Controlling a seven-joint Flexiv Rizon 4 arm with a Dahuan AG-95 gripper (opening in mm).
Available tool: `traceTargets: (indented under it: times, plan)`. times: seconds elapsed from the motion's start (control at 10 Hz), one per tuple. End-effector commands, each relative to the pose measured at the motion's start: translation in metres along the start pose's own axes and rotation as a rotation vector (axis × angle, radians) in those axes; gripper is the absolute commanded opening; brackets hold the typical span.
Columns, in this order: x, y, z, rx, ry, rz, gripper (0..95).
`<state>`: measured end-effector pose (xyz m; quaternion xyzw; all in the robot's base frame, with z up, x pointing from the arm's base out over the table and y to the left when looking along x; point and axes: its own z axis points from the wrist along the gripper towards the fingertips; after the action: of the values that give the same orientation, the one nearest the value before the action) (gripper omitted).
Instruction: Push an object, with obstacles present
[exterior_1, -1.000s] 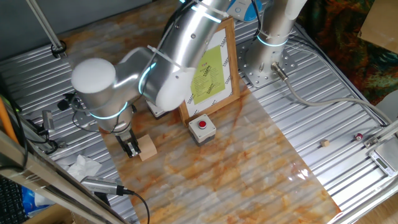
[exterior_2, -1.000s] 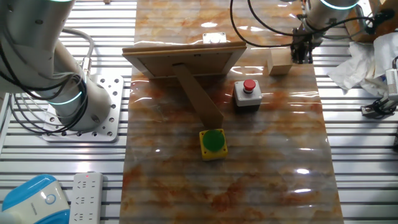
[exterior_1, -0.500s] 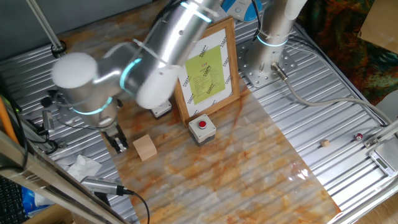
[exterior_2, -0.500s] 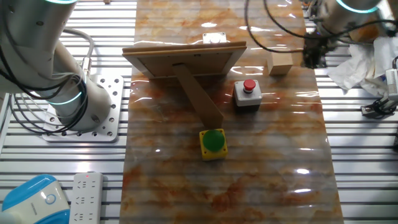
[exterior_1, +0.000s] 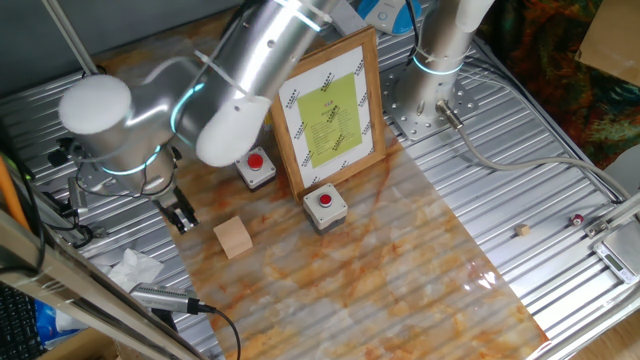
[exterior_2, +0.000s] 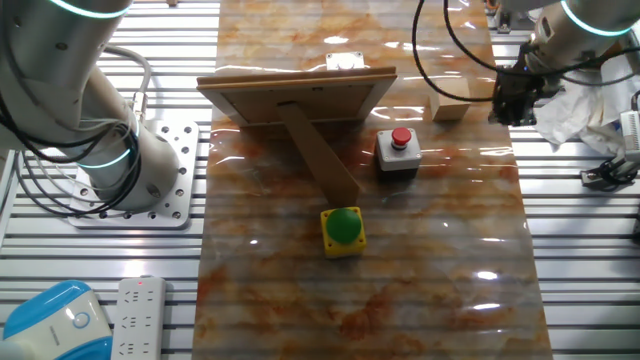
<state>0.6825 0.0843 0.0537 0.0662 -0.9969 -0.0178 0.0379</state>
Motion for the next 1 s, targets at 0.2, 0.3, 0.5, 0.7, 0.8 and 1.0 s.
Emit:
traceTargets:
  times: [0.2,0.3,0.5,0.7,0.8,1.0]
  plan:
    - [0.018,-0.003,0.009,-0.015,-0.01,0.011,0.0]
    - [0.024,-0.002,0.011,-0.015,-0.009,0.014,0.0]
    - [0.033,0.003,0.014,-0.015,-0.01,0.025,0.0]
    - [0.037,0.011,0.015,-0.014,-0.011,0.038,0.0]
    - [0.04,0.013,0.017,-0.012,-0.013,0.039,0.0]
    - [0.046,0.015,0.02,-0.01,-0.02,0.04,0.0]
